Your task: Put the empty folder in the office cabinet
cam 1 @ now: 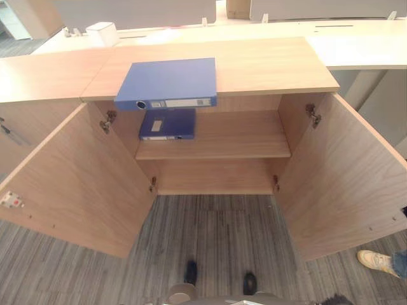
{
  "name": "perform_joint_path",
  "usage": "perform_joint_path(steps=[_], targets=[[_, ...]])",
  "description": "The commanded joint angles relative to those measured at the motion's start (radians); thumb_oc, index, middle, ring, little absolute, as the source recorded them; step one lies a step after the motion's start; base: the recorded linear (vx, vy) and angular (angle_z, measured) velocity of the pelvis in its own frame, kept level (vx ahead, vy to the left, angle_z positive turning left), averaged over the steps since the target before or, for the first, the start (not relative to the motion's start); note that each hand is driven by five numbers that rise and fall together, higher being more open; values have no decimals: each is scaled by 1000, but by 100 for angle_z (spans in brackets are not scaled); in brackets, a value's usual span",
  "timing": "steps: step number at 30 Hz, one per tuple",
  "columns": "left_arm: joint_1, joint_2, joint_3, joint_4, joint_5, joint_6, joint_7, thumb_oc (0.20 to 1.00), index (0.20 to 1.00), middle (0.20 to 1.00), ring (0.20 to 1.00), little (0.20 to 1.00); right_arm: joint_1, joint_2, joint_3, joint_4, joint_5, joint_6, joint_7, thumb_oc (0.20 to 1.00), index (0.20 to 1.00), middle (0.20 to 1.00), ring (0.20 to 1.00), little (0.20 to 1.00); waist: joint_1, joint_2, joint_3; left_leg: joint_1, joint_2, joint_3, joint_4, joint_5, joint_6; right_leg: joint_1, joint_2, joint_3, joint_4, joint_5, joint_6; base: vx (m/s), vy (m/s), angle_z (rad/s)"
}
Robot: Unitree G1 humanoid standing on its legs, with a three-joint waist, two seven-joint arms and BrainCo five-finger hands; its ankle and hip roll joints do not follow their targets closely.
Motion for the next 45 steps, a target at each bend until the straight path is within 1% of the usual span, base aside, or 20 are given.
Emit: perform_joint_path(steps=[1,2,4,5,6,7,8,11,12,13,15,19,26,31,32,33,35,39,43,45], targets=[[29,63,-8,-14,29,-20,17,1000,1000,1000,1000,1000,-12,-2,4,23,-2,4,4,1000,1000,1000,1000,1000,6,-60,-47,-95,-60,-2,51,-31,21,136,-166,9,86,-110,175,112,186,-40],[27,67,-8,-19,29,-21,17,1000,1000,1000,1000,1000,-8,1,3,23,-3,5,5,1000,1000,1000,1000,1000,6,-61,-48,-85,-76,2,48,-41,34,120,-185,12,126,-107,182,138,275,-49],[17,82,-5,-33,30,-21,19,1000,1000,1000,1000,1000,-10,4,-4,20,-6,8,13,1000,1000,1000,1000,1000,-3,-61,-38,-29,-123,5,23,-67,74,35,-244,34,312,-17,189,138,317,-22],[17,82,-5,-33,30,-21,19,1000,1000,1000,1000,1000,-10,4,-4,20,-6,8,13,1000,1000,1000,1000,1000,-1,-63,-37,-29,-124,7,22,-67,75,32,-245,36,315,-18,190,55,225,2],[12,89,-2,-38,20,-24,19,1000,1000,1000,1000,1000,-11,4,-6,12,0,5,8,1000,1000,1000,1000,1000,-9,-60,-20,5,-145,12,4,-80,89,-20,-287,8,396,101,178,31,143,-1],[12,89,-2,-38,20,-24,19,1000,1000,1000,1000,1000,-11,4,-6,12,0,5,8,1000,1000,1000,1000,1000,-9,-61,-19,6,-146,12,4,-80,90,-20,-288,8,396,101,178,119,210,-13],[9,94,-2,-44,11,-27,18,1000,1000,1000,1000,1000,-12,5,-6,6,6,3,1,1000,1000,1000,1000,1000,-20,-58,-12,27,-140,22,-5,-101,89,-64,-306,-52,386,134,163,122,71,-5],[2,98,-5,-56,-8,-32,15,1000,1000,1000,1000,1000,-21,10,2,4,16,2,-4,1000,1000,1000,1000,1000,-50,-42,17,38,-121,14,-5,-106,81,-140,-200,-79,240,66,148,105,-4,-6],[2,98,-5,-56,-8,-32,15,1000,1000,1000,1000,1000,-21,10,2,4,16,2,-4,1000,1000,1000,1000,1000,-51,-40,20,42,-118,13,-5,-108,80,-133,-196,-81,236,66,147,93,-80,-11],[-4,105,-19,-47,36,-8,21,1000,1000,1000,1000,1000,-14,-6,11,-1,-12,8,-17,1000,1000,1000,1000,1000,-76,-47,38,58,-117,19,-5,-122,75,-132,-149,-81,157,54,150,98,-59,4],[-7,99,-6,-60,14,-32,22,1000,1000,1000,1000,1000,-9,12,11,18,12,4,-9,1000,1000,1000,1000,1000,-72,-71,26,67,-124,11,-5,-126,72,-75,-113,-47,66,47,153,178,-90,48],[15,83,15,-45,-6,-32,13,1000,1000,1000,1000,1000,4,19,24,9,10,-2,-8,1000,1000,1000,1000,1000,-59,-77,-4,64,-101,11,-5,-123,56,-43,-86,-82,0,54,145,98,-90,32],[23,74,34,-57,-52,-38,12,1000,1000,1000,1000,1000,1,20,38,-35,34,-18,-15,1000,1000,1000,1000,1000,-55,-89,-9,72,-73,16,-5,-123,39,-26,-60,-70,-3,31,133,59,-81,-8],[21,64,77,-133,-215,-63,29,1000,1000,1000,1000,1000,1,24,50,-72,41,-24,-21,1000,1000,1000,1000,1000,-53,-96,-6,76,-55,19,-5,-126,29,-14,-49,-67,-3,16,128,24,-50,-4],[23,60,93,-228,-315,-87,45,1000,1000,1000,1000,1000,5,22,55,-89,35,-25,-24,1000,1000,1000,1000,1000,-54,-97,-8,79,-50,21,-5,-128,25,-7,-47,-64,-3,10,127,0,0,0],[24,60,93,-230,-315,-87,45,1000,1000,1000,1000,1000,6,22,55,-90,35,-25,-24,1000,1000,1000,1000,1000,-55,-97,-8,80,-50,21,-5,-128,25,-6,-47,-65,-3,10,127,38,-33,-3],[60,54,115,-489,-444,-145,78,1000,1000,1000,1000,1000,23,20,52,-126,24,-26,-40,1000,1000,1000,1000,1000,-56,-98,-10,87,-44,22,-5,-131,21,4,-45,-63,-3,3,128,0,0,0],[108,47,146,-719,-493,-193,128,1000,1000,1000,1000,1000,38,26,43,-142,11,-25,-59,1000,1000,1000,1000,1000,-54,-103,-15,93,-40,24,-5,-136,18,17,-45,-62,-3,-3,128,14,-11,1],[153,60,189,-947,-398,-221,212,1000,1000,1000,1000,1000,55,36,28,-136,3,-28,-72,1000,1000,1000,1000,1000,-46,-109,-21,103,-31,24,-5,-141,15,31,-45,-65,-3,-12,130,17,-18,-6],[180,87,225,-1075,-264,-221,262,1000,1000,1000,1000,1000,64,43,16,-115,5,-31,-74,1000,1000,1000,1000,1000,-38,-110,-23,111,-28,22,-5,-145,13,40,-43,-65,-3,-20,129,0,0,0]])
